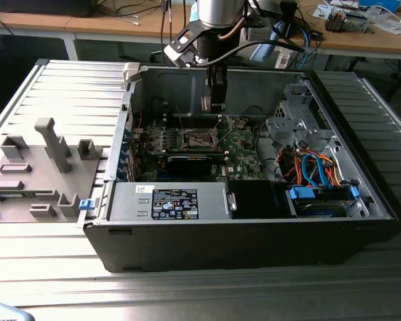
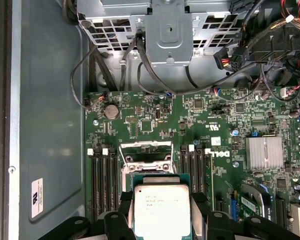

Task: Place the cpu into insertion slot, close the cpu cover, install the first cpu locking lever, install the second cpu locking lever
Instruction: 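Place the cpu into insertion slot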

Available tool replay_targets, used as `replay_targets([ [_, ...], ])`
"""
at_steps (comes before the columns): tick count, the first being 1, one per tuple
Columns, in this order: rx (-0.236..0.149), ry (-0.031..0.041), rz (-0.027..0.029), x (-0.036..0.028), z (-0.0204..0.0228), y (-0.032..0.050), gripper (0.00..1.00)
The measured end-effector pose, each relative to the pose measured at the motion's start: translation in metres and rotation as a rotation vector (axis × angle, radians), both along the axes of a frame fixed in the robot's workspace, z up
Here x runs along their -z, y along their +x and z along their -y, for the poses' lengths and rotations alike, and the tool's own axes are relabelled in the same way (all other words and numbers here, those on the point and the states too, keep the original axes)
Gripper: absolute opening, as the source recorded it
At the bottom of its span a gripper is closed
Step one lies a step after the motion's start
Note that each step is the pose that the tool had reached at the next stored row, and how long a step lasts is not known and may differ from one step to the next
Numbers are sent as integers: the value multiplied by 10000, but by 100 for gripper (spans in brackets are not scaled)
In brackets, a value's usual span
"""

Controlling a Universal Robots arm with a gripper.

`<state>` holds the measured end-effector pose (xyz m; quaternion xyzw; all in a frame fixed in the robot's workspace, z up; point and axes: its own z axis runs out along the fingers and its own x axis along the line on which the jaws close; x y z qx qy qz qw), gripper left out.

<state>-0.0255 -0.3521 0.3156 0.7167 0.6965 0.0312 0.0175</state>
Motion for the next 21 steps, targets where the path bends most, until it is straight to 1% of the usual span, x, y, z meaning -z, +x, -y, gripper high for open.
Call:
replay_targets([
  [21,595,-1,0,6,0,0,55],
])
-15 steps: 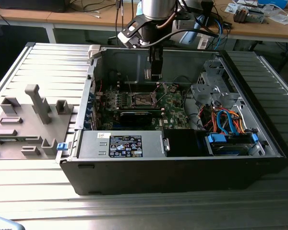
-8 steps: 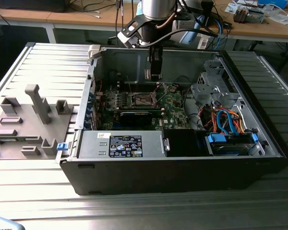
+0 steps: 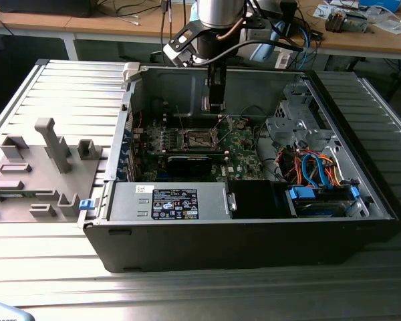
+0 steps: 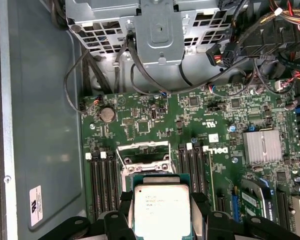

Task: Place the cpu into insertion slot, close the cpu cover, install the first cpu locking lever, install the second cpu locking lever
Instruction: 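Place the cpu into insertion slot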

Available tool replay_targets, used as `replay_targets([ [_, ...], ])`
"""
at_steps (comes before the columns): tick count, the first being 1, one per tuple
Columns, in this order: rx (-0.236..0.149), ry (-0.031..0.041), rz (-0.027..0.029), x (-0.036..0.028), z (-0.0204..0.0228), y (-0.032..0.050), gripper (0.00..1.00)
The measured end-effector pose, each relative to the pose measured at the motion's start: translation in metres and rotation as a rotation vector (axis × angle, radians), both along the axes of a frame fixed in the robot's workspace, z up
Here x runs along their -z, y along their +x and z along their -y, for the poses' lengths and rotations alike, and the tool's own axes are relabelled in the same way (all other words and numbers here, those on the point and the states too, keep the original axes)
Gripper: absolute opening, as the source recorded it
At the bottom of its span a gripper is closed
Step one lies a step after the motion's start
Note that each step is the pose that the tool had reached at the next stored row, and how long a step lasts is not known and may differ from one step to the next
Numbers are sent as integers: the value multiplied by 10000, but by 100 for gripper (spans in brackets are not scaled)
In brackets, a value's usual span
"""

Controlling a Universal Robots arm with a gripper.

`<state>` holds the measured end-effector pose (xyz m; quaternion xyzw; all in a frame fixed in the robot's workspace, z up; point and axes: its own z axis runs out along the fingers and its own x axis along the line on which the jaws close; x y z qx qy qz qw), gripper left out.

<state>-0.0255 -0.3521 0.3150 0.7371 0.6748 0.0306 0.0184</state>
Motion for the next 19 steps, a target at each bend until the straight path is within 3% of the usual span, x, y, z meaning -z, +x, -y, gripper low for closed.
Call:
replay_targets([
  [19,461,0,0,7,0,0,55],
])
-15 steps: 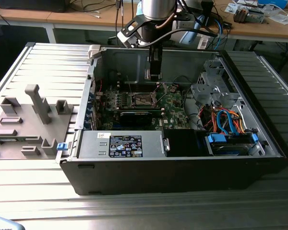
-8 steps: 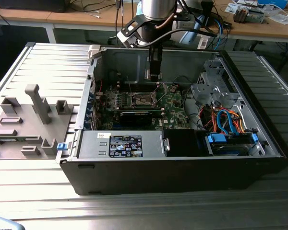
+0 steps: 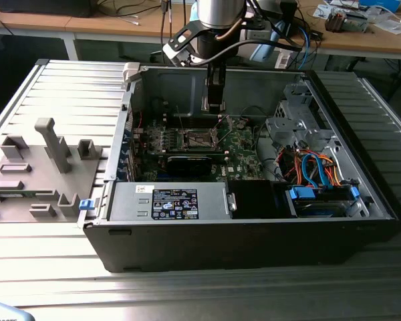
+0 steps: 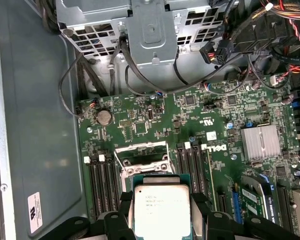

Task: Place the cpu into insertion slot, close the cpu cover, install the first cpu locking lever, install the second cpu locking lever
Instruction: 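Place the cpu into insertion slot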

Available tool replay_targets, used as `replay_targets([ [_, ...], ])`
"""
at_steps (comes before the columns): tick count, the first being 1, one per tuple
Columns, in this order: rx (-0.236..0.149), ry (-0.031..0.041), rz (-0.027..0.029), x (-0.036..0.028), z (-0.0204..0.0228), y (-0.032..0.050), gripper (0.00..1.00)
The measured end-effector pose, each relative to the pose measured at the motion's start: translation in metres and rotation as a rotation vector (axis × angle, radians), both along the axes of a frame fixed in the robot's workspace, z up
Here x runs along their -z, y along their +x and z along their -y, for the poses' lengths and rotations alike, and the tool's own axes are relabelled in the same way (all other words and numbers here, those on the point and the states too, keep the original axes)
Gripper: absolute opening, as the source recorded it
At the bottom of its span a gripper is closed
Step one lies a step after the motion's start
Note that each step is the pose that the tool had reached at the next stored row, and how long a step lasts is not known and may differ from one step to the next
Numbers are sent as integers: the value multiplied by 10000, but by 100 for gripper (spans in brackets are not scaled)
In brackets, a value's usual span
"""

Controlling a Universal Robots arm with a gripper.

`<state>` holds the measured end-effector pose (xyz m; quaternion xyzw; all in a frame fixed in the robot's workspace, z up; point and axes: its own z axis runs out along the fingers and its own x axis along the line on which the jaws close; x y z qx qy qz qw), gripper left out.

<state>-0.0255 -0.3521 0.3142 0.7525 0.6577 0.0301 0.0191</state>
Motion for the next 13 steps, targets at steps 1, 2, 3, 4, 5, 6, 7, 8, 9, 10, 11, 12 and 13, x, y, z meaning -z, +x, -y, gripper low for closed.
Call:
replay_targets([
  [1,26,0,0,0,0,0,55],
  [2,42,0,0,1,0,0,55],
  [3,66,0,0,1,0,0,55],
  [4,83,0,0,1,0,0,55],
  [5,108,1,0,2,0,0,55],
  [6,126,1,0,2,0,0,55],
  [7,160,0,0,3,0,0,55],
  [8,184,1,0,3,0,0,55],
  [9,202,0,0,3,0,0,55],
  [10,235,-1,0,3,0,0,55],
  [11,267,0,0,4,0,0,55],
  [12,294,-1,0,4,0,0,55],
  [13,322,1,0,5,0,0,55],
])
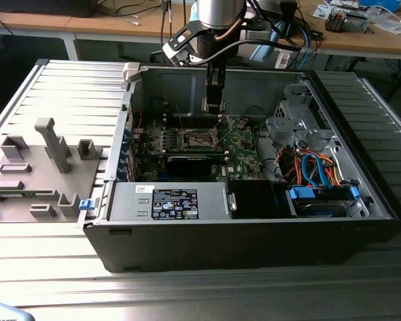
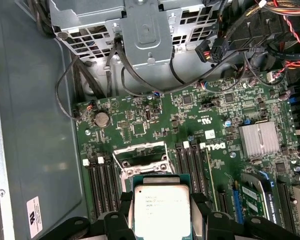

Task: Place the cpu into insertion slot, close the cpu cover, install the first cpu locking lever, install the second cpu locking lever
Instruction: 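Place the cpu into insertion slot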

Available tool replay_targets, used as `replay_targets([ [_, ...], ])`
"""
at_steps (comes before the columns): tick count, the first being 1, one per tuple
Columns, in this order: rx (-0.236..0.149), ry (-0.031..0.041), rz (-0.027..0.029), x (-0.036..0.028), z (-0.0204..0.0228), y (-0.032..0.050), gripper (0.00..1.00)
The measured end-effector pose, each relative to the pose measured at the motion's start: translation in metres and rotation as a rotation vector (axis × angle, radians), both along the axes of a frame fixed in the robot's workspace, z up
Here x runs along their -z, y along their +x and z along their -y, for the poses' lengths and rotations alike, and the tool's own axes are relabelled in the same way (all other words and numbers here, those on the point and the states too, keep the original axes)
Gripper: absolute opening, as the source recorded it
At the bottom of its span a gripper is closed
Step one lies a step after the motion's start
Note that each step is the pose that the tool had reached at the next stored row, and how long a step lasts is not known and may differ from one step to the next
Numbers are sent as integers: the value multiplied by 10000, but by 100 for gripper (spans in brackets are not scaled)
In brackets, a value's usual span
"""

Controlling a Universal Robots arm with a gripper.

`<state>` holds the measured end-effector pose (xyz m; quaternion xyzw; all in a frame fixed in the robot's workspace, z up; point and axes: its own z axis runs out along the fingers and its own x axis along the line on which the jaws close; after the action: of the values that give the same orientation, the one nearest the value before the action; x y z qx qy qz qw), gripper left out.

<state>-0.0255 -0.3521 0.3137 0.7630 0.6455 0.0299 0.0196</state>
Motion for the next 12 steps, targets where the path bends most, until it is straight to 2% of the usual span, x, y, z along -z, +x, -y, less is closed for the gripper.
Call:
replay_targets([
  [12,258,0,0,3,0,0,55],
])
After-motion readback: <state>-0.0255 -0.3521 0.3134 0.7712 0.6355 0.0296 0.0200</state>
